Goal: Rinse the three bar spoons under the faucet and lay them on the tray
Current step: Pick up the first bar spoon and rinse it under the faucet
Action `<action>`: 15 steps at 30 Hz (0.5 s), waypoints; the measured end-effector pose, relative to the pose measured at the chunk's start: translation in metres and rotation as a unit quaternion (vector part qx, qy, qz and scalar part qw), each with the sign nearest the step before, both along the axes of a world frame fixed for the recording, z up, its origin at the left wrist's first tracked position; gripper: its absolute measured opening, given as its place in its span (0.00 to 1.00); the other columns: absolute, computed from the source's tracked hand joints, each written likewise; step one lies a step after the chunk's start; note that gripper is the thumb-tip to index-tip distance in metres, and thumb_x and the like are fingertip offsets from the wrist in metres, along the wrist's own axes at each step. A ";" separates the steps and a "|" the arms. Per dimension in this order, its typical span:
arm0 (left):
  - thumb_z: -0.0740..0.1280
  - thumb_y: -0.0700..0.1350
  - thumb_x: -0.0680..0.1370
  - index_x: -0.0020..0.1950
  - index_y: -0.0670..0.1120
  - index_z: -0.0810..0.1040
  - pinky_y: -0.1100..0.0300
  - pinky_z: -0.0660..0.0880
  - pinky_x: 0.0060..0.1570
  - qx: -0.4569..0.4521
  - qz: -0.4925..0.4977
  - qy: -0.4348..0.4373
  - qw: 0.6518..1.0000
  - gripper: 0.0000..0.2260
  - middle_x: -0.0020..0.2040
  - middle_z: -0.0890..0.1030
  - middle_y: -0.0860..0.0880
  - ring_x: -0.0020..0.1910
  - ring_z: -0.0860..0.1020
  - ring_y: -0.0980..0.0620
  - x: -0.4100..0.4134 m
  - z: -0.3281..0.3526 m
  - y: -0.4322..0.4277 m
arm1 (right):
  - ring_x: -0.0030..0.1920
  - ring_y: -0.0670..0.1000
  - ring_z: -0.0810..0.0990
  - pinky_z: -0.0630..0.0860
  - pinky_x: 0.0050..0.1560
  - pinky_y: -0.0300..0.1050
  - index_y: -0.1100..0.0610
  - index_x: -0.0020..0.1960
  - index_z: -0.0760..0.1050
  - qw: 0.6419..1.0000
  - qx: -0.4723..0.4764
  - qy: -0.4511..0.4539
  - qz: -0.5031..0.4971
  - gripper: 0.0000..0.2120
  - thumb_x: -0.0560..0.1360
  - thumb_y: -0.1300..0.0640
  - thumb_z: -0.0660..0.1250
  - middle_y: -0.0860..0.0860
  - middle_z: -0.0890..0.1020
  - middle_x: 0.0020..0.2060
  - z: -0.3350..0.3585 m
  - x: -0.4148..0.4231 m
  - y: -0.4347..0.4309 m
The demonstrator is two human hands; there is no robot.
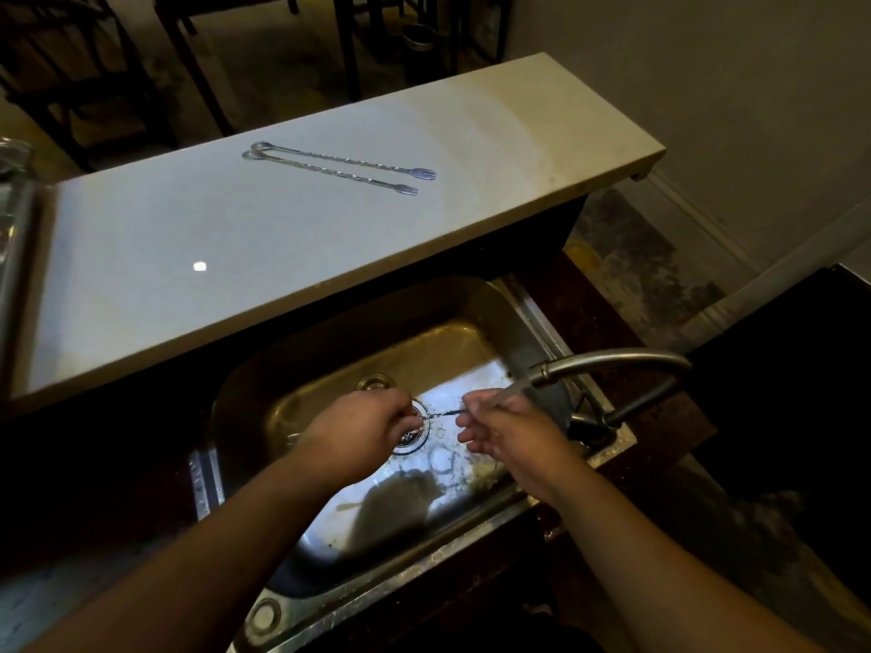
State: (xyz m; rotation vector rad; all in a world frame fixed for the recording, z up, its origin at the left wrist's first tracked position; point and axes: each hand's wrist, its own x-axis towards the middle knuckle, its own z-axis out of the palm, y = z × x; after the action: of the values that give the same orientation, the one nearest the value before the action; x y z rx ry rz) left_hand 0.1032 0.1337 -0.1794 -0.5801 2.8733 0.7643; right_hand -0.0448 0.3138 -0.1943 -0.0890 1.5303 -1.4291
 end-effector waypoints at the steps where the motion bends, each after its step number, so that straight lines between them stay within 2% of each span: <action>1: 0.65 0.58 0.81 0.46 0.55 0.73 0.54 0.71 0.39 -0.003 0.002 0.003 1.000 0.08 0.40 0.75 0.54 0.43 0.78 0.47 -0.001 0.000 0.000 | 0.40 0.53 0.87 0.81 0.41 0.45 0.61 0.55 0.81 1.000 0.001 0.005 0.005 0.08 0.83 0.57 0.67 0.57 0.88 0.41 0.001 -0.002 0.001; 3: 0.65 0.57 0.81 0.48 0.56 0.75 0.56 0.67 0.38 -0.001 0.004 0.012 1.000 0.07 0.38 0.73 0.56 0.42 0.78 0.48 -0.003 -0.001 -0.001 | 0.38 0.55 0.87 0.82 0.39 0.46 0.61 0.54 0.81 1.000 0.007 0.004 0.006 0.10 0.83 0.55 0.66 0.58 0.88 0.39 0.004 -0.005 0.001; 6: 0.67 0.58 0.79 0.48 0.61 0.69 0.57 0.66 0.37 0.010 0.008 0.015 1.000 0.08 0.36 0.72 0.58 0.38 0.73 0.54 -0.002 0.000 0.001 | 0.37 0.55 0.87 0.82 0.40 0.46 0.61 0.58 0.78 1.000 -0.009 -0.016 0.002 0.09 0.84 0.57 0.64 0.56 0.87 0.37 0.006 -0.003 -0.002; 9: 0.68 0.58 0.79 0.45 0.61 0.66 0.56 0.69 0.37 0.008 0.016 0.011 1.000 0.11 0.39 0.75 0.58 0.39 0.76 0.52 0.000 -0.002 0.002 | 0.37 0.55 0.87 0.83 0.37 0.44 0.60 0.55 0.79 1.000 -0.003 -0.011 0.006 0.08 0.84 0.56 0.65 0.55 0.87 0.35 0.006 0.000 -0.002; 11: 0.67 0.58 0.79 0.44 0.60 0.67 0.54 0.73 0.38 0.006 0.017 0.010 1.000 0.10 0.41 0.79 0.56 0.41 0.78 0.51 0.001 -0.003 0.002 | 0.34 0.53 0.86 0.81 0.35 0.43 0.60 0.52 0.81 1.000 0.009 -0.003 0.003 0.10 0.84 0.54 0.65 0.56 0.86 0.34 0.006 0.000 -0.001; 13: 0.67 0.58 0.80 0.43 0.60 0.65 0.53 0.75 0.40 0.007 0.013 0.006 1.000 0.11 0.43 0.81 0.54 0.42 0.78 0.50 0.001 -0.003 0.001 | 0.35 0.52 0.85 0.80 0.36 0.43 0.60 0.53 0.81 1.000 0.002 -0.002 0.000 0.09 0.83 0.55 0.65 0.57 0.84 0.37 0.005 0.000 0.000; 15: 0.66 0.57 0.80 0.42 0.60 0.64 0.54 0.72 0.38 0.011 0.012 0.011 1.000 0.12 0.41 0.79 0.55 0.40 0.76 0.50 0.002 -0.004 0.001 | 0.38 0.53 0.86 0.81 0.38 0.43 0.59 0.54 0.82 1.000 -0.011 -0.006 0.001 0.08 0.82 0.55 0.67 0.58 0.85 0.40 0.005 0.000 0.001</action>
State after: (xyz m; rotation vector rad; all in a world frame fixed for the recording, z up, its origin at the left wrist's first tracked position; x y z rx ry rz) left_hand 0.1056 0.1348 -0.1839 -0.6087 2.8797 0.8085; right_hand -0.0446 0.3149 -0.1894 -0.0939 1.5039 -1.4434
